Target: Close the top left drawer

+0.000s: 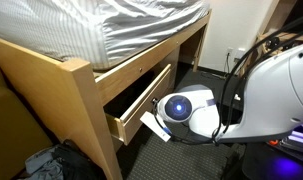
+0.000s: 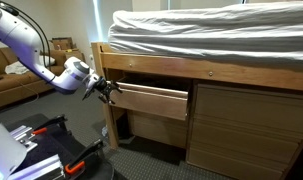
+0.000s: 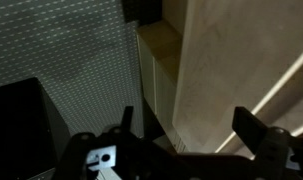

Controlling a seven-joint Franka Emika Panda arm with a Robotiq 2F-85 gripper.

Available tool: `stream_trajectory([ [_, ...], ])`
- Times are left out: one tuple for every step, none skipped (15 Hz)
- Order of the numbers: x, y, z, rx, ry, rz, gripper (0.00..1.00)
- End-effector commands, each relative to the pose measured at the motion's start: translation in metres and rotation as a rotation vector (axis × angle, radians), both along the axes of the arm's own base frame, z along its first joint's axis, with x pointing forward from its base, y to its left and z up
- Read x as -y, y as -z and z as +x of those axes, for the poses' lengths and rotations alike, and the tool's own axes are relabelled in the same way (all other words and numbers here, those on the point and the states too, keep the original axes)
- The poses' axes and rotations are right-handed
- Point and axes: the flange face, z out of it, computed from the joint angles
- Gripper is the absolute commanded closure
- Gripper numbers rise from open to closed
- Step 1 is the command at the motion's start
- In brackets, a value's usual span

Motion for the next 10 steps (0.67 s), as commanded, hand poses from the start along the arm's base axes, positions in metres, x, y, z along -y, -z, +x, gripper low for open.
stream_trajectory([
  [-0.024, 0.071, -0.039, -0.083, -0.05, -0.041, 0.0],
  [-0.028, 0.087, -0.049, -0.092, -0.059, -0.049, 0.0],
  [-0.032, 0.098, -0.056, -0.094, -0.059, -0.073, 0.0],
  [-0.032, 0.109, -0.061, -0.073, -0.053, -0.121, 0.0],
  [-0.033, 0.114, -0.062, -0.066, -0.046, -0.153, 0.0],
  [-0.029, 0.104, -0.064, -0.092, -0.049, -0.099, 0.0],
  [-0.031, 0.111, -0.068, -0.085, -0.048, -0.123, 0.0],
  [-0.032, 0.115, -0.07, -0.08, -0.05, -0.134, 0.0],
  [-0.033, 0.116, -0.07, -0.078, -0.052, -0.136, 0.0],
  [-0.034, 0.115, -0.069, -0.076, -0.051, -0.137, 0.0],
])
